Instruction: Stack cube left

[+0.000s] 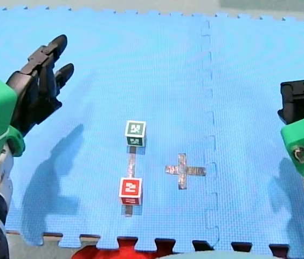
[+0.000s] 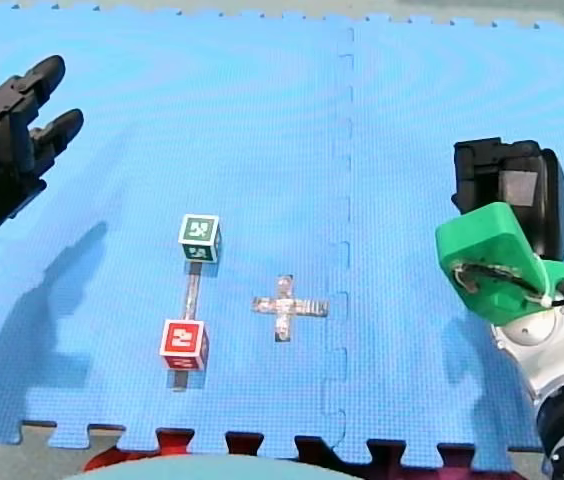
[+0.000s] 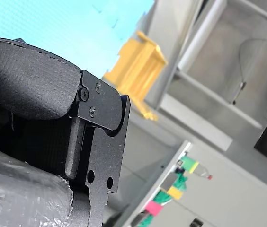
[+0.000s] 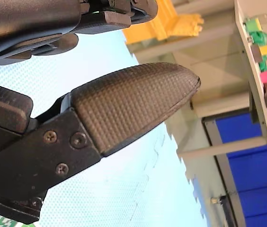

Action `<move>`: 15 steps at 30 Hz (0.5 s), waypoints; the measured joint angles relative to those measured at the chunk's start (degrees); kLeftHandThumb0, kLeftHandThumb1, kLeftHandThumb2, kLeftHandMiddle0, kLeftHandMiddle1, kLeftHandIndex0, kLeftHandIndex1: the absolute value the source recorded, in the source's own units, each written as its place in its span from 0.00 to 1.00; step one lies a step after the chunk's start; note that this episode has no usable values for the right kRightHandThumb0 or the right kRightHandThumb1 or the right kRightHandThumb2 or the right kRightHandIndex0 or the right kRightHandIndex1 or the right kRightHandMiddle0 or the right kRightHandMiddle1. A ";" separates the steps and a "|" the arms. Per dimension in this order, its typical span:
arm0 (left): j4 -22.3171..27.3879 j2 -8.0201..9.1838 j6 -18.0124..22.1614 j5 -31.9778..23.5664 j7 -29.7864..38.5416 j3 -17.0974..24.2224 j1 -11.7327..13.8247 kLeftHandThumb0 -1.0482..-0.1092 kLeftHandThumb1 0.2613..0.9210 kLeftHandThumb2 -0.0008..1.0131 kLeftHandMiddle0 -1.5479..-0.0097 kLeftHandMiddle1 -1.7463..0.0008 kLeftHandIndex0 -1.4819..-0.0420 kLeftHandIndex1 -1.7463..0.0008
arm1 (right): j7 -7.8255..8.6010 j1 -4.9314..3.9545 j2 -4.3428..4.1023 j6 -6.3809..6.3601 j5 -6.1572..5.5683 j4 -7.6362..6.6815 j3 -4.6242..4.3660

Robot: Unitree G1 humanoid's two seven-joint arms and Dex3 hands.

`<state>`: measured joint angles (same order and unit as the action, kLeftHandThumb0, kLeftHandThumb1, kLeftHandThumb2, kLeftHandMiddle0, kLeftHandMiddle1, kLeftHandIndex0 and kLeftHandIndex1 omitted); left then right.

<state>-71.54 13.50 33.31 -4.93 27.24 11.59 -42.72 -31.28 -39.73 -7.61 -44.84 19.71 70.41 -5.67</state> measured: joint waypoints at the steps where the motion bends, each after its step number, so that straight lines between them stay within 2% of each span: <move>1: 0.00 -0.06 0.00 0.00 0.03 -0.03 0.00 0.00 1.00 0.90 0.85 1.00 0.93 1.00 | 0.00 -0.01 0.00 0.00 0.00 0.00 0.00; 15: 0.04 -0.40 0.00 0.16 0.26 -0.39 0.00 0.00 1.00 0.90 0.85 1.00 0.94 1.00 | -0.56 -0.51 -0.02 0.01 0.25 0.00 -0.18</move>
<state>-71.50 13.10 33.31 -4.77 27.49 11.20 -42.72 -31.84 -40.24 -7.63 -44.83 19.96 70.40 -5.85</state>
